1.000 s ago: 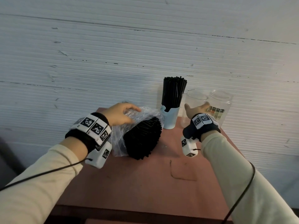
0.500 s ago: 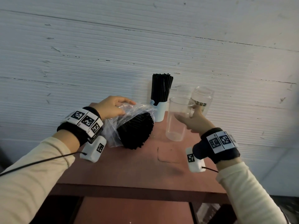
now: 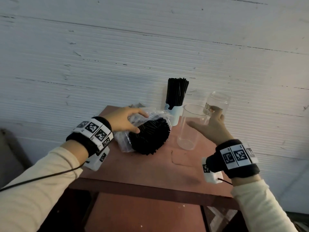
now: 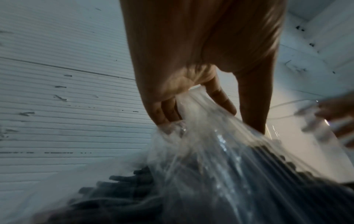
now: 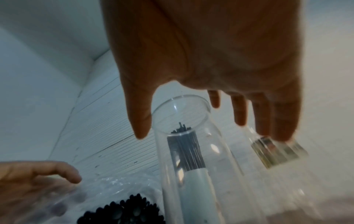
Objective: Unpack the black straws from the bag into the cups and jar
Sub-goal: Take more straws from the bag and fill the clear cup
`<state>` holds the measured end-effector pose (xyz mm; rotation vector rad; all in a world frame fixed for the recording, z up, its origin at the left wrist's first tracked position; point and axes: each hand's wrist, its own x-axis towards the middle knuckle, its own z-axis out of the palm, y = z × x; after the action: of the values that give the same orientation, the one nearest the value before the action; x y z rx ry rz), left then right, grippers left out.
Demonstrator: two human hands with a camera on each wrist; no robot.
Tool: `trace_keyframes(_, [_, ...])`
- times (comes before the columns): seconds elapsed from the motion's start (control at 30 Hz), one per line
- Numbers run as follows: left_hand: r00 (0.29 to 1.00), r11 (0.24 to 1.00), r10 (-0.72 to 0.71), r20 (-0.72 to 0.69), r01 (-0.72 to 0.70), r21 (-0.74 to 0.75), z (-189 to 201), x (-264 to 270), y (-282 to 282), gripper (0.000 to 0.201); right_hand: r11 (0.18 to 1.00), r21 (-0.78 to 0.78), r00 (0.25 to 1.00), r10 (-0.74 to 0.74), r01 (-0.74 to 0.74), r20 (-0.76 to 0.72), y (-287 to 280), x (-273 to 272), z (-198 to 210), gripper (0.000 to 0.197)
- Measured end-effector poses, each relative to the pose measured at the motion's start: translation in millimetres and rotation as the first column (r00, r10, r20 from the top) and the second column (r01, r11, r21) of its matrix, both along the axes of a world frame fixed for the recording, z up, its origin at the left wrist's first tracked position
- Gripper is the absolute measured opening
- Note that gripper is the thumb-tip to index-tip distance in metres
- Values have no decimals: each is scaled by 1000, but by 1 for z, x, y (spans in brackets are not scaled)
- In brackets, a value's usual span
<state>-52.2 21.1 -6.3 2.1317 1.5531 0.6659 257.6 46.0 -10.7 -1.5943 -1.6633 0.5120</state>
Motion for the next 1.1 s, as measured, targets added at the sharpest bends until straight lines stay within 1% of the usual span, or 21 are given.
trace_keyframes(0.03, [996,1000,23,-83,-23,-4,-2,-1,0,57,991,130,1000,-15,16,-6,-5,-6,4,94])
trace_keyframes(0.07, [989,999,51,-140,-53,-8,-3,-1,0,57,964,267,1000,-15,17,-8,-11,-13,8,84])
trace_keyframes(0.13, [978,994,106,-181,-106,11,-4,0,-2,57,868,495,999,16,-33,38,-18,-29,17,57])
trace_keyframes(0.17, [976,991,131,-174,-127,36,-3,0,-3,57,832,548,996,60,-90,72,-21,-38,21,41])
trace_keyframes(0.2, [977,988,154,-147,-148,51,-3,0,-3,57,815,555,986,132,-167,102,-21,-48,22,25])
trace_keyframes(0.23, [978,983,178,-105,-172,63,-2,-2,-2,55,812,526,967,219,-255,131,-22,-59,23,11])
trace_keyframes(0.27, [975,976,211,-65,-207,68,-2,-4,-1,54,818,470,943,290,-331,160,-21,-71,21,5])
trace_keyframes(0.33, [966,961,259,-15,-256,107,0,-8,0,49,840,323,896,370,-436,245,-16,-97,14,14])
trace_keyframes(0.43, [972,959,218,85,-230,166,4,-11,1,39,851,110,802,431,-514,414,-2,-135,1,26])
trace_keyframes(0.53, [969,955,198,149,-225,196,10,-19,4,36,871,-40,705,423,-490,570,8,-162,-2,32])
trace_keyframes(0.57, [964,948,206,169,-240,209,12,-22,4,32,878,-71,668,410,-472,621,12,-168,-2,35])
trace_keyframes(0.63, [954,937,231,193,-271,220,12,-29,3,25,887,-87,621,385,-454,683,19,-176,-5,38])
trace_keyframes(0.7, [952,945,257,168,-283,161,10,-35,0,23,878,-93,572,382,-469,726,25,-179,-9,44])
trace_keyframes(0.73, [957,953,263,123,-277,119,8,-39,-2,26,870,-102,546,390,-483,742,27,-180,-11,47])
trace_keyframes(0.8, [968,966,252,7,-252,62,4,-43,-5,39,857,-129,504,408,-499,761,29,-181,-15,45])
trace_keyframes(0.87, [966,965,256,-23,-255,59,1,-45,-7,45,847,-126,502,419,-517,756,30,-181,-15,40])
trace_keyframes(1.0, [955,946,291,66,-297,128,-3,-45,-4,46,838,-89,564,437,-539,701,28,-176,-9,35])
trace_keyframes(1.1, [939,919,312,143,-337,206,1,-38,1,49,843,-31,635,427,-536,644,29,-170,-10,30])
